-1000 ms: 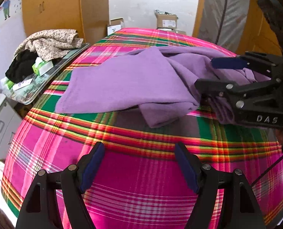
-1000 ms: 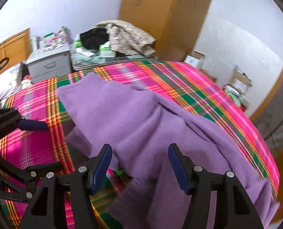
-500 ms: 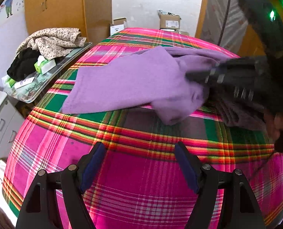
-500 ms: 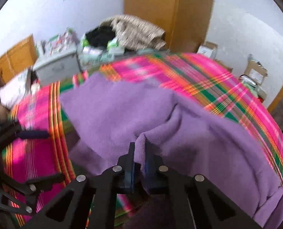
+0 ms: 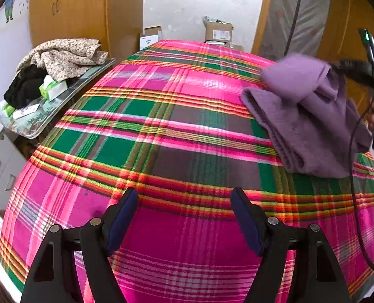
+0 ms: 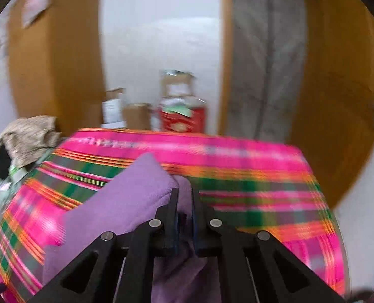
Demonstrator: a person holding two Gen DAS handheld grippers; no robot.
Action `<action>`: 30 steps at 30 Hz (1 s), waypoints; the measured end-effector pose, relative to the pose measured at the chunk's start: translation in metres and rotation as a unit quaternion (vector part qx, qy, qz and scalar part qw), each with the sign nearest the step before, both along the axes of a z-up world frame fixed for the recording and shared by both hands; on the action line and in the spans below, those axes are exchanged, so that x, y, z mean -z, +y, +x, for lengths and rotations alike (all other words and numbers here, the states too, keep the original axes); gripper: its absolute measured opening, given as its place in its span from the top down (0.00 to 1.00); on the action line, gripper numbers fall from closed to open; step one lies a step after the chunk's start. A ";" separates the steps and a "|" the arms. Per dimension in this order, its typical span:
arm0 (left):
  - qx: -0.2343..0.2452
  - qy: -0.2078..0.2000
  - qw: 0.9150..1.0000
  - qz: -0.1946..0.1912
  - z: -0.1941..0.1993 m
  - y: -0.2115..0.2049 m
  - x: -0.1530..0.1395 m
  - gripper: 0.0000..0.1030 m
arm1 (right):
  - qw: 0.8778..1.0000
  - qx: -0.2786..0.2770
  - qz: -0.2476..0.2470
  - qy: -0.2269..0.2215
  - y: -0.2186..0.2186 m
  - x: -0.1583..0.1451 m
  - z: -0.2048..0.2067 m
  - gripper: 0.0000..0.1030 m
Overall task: Fold clothes
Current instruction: 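Grasp the lavender garment with the right gripper and lift it, then raise the garment with the right gripper, letting it hang by the waistband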
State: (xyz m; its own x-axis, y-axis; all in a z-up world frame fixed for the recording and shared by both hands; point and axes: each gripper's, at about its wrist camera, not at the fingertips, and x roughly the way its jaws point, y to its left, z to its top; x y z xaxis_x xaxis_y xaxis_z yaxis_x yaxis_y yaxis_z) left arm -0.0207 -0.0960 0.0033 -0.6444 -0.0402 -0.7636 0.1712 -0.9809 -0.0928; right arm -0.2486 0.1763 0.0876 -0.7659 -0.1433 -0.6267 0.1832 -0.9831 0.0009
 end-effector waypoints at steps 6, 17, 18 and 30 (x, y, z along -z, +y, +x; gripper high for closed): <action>0.035 0.018 0.999 0.009 -0.004 0.024 -0.009 0.25 | 0.998 -0.068 -0.014 0.009 0.010 0.001 0.048 0.72; 0.037 0.019 0.999 0.002 0.000 0.041 -0.014 0.25 | 0.926 -0.374 0.030 -0.041 -0.071 0.041 0.172 0.59; 0.035 0.019 0.999 0.002 0.002 0.040 -0.014 0.25 | 0.921 -0.385 0.032 -0.049 -0.076 0.046 0.174 0.59; 0.031 0.022 0.999 0.002 0.006 0.036 -0.018 0.25 | 0.914 -0.388 0.026 -0.118 -0.088 0.074 0.160 0.59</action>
